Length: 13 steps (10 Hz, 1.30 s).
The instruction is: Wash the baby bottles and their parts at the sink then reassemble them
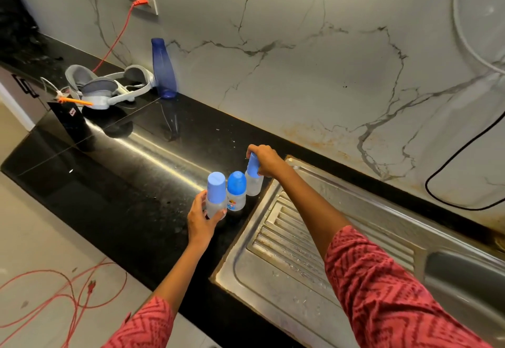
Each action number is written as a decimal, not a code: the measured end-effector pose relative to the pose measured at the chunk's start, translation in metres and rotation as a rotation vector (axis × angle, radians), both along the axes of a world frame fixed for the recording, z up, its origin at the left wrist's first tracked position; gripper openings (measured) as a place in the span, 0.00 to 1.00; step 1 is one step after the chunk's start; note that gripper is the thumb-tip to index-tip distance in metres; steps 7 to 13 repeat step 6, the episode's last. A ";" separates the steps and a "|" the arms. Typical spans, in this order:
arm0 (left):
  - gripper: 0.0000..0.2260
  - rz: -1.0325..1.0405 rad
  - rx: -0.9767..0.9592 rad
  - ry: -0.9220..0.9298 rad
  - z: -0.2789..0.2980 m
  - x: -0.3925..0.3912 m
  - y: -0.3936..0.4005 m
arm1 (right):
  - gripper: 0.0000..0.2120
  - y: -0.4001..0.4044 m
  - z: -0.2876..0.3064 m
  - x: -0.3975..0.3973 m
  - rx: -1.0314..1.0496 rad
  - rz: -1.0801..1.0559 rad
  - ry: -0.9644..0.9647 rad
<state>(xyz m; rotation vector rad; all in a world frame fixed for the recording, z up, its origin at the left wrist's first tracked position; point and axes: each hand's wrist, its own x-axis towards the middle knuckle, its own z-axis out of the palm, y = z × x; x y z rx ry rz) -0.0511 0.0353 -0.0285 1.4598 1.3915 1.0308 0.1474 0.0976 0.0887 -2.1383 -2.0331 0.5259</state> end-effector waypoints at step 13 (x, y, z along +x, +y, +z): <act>0.32 0.047 0.026 0.018 -0.006 -0.008 -0.017 | 0.61 -0.020 0.033 -0.006 0.006 -0.068 -0.115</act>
